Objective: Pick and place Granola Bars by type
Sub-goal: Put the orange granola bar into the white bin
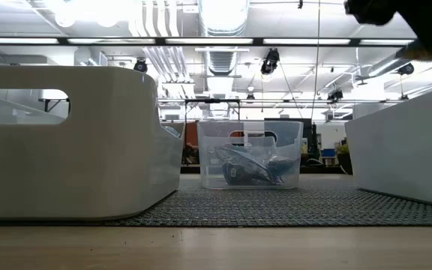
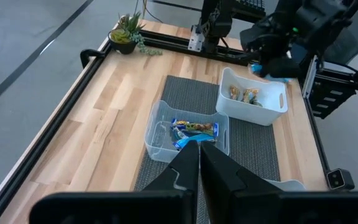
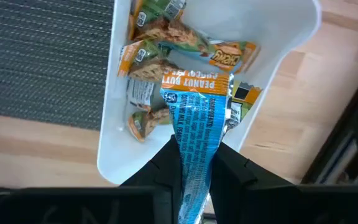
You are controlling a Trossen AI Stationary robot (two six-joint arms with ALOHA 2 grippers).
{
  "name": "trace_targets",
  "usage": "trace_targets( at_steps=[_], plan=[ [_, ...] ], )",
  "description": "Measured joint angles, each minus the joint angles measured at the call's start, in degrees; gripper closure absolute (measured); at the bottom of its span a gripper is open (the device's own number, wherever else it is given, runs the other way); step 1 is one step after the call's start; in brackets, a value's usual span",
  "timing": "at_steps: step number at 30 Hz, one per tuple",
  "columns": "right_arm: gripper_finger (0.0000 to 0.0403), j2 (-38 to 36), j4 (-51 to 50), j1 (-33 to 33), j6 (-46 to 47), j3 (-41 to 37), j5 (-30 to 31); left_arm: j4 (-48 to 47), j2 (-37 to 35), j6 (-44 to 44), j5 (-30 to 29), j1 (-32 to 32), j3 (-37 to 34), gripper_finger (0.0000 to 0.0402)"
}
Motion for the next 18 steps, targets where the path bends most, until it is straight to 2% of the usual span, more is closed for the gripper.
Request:
trace_targets(
  at_steps=[10,18],
  plan=[
    [0.0351,-0.2,12.4,0.0,2.6,-8.4,0.0,0.0,0.0,-0.1,0.0,0.0,0.0,0.0402],
    [0.0351,-0.2,13.7,0.0,3.7,-10.4,0.0,0.0,0.0,-0.2,0.0,0.0,0.0,0.0402]
  ],
)
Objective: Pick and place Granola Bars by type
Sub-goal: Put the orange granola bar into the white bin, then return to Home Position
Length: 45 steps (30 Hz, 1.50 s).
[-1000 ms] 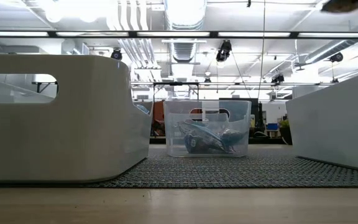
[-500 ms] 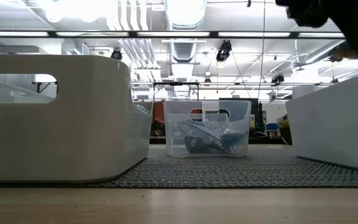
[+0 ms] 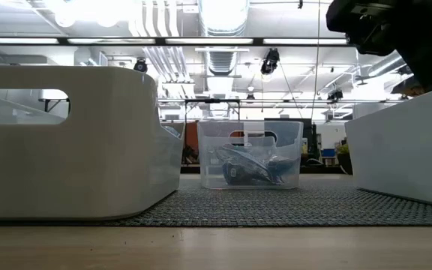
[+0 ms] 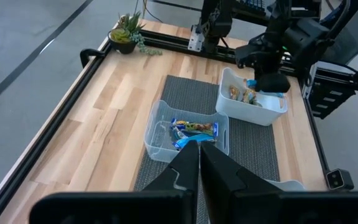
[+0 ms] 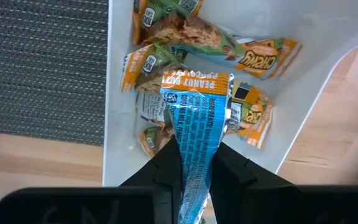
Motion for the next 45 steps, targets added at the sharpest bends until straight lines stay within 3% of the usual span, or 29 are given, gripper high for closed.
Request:
trace_targets(
  at_steps=[22,36,45],
  plan=[
    [0.0346,0.0,0.4,0.0,0.7,-0.1,0.2,0.0,0.0,-1.3,0.0,0.0,0.0,0.0402],
    [0.025,0.0,0.1,0.0,1.7,-0.1,0.0,0.0,0.2,-2.2,1.1,0.0,0.0,0.0402],
    [0.022,0.0,-0.1,0.0,1.4,-0.2,0.0,0.0,0.5,-2.7,1.1,0.0,0.0,0.0402]
  ],
)
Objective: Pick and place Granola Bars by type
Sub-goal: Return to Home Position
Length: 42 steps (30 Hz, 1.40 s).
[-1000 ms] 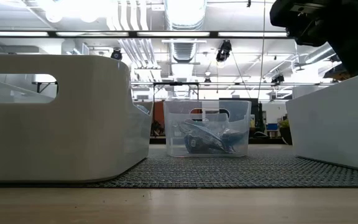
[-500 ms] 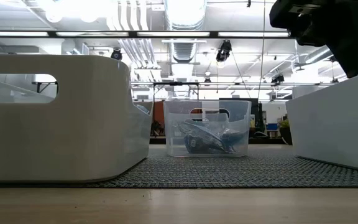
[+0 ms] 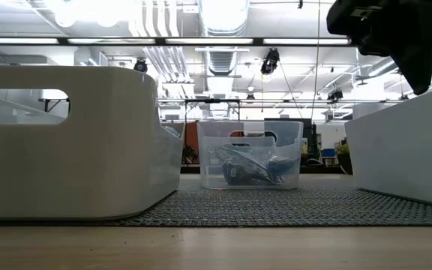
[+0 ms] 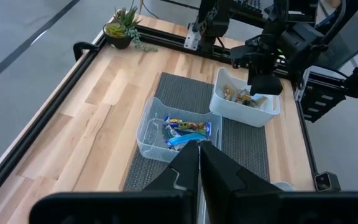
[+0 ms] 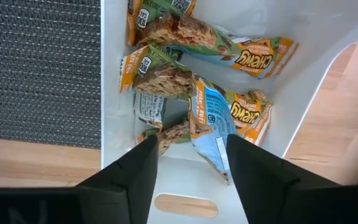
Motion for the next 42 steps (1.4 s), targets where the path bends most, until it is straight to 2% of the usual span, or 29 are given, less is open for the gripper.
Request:
trace_targets(
  at_steps=[9,16,21,28,36,42],
  plan=[
    [0.0224,0.0,0.0,0.0,-0.5,0.0,0.0,0.0,0.0,0.1,0.0,0.0,0.0,0.0402],
    [0.0243,0.0,0.0,0.0,-1.5,1.9,0.0,0.0,0.0,1.1,-0.1,0.0,0.0,0.0402],
    [0.0286,0.0,0.0,0.0,-2.8,3.7,0.0,0.0,0.0,1.7,-0.1,0.0,0.0,0.0402],
    [0.0385,0.0,-0.4,0.0,-3.2,4.5,0.0,0.0,0.0,1.9,-0.1,0.0,0.0,0.0402],
    [0.0394,0.0,-0.4,0.0,-6.2,6.4,0.0,0.0,0.0,2.9,-0.1,0.0,0.0,0.0402],
    [0.0394,0.1,-5.9,-0.1,-11.3,14.1,1.3,0.0,0.0,3.6,-0.1,0.0,0.0,0.0402]
  ],
)
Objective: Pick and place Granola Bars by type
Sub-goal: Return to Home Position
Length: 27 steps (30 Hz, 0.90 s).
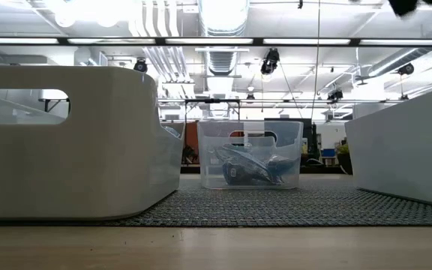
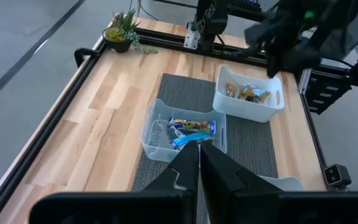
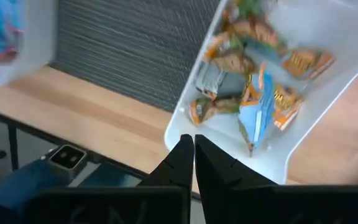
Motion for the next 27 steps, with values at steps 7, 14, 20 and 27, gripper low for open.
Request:
trace_targets(
  at_steps=[7,14,20,27],
  plan=[
    [0.0394,0.0,-8.5,0.0,-14.1,15.5,11.3,0.0,0.0,0.4,0.0,0.0,0.0,0.0402],
    [0.0394,-0.1,-8.2,-1.1,-37.2,30.3,22.3,0.1,0.0,0.4,-1.1,0.0,0.0,0.0402],
    [0.0394,-0.1,-6.2,-1.4,-57.7,41.0,29.0,0.2,0.0,0.4,-1.6,0.0,0.0,0.0402],
    [0.0394,-0.1,-4.4,-1.5,-60.7,48.2,29.4,0.6,0.1,0.6,-1.7,0.0,0.0,0.0402]
  ],
)
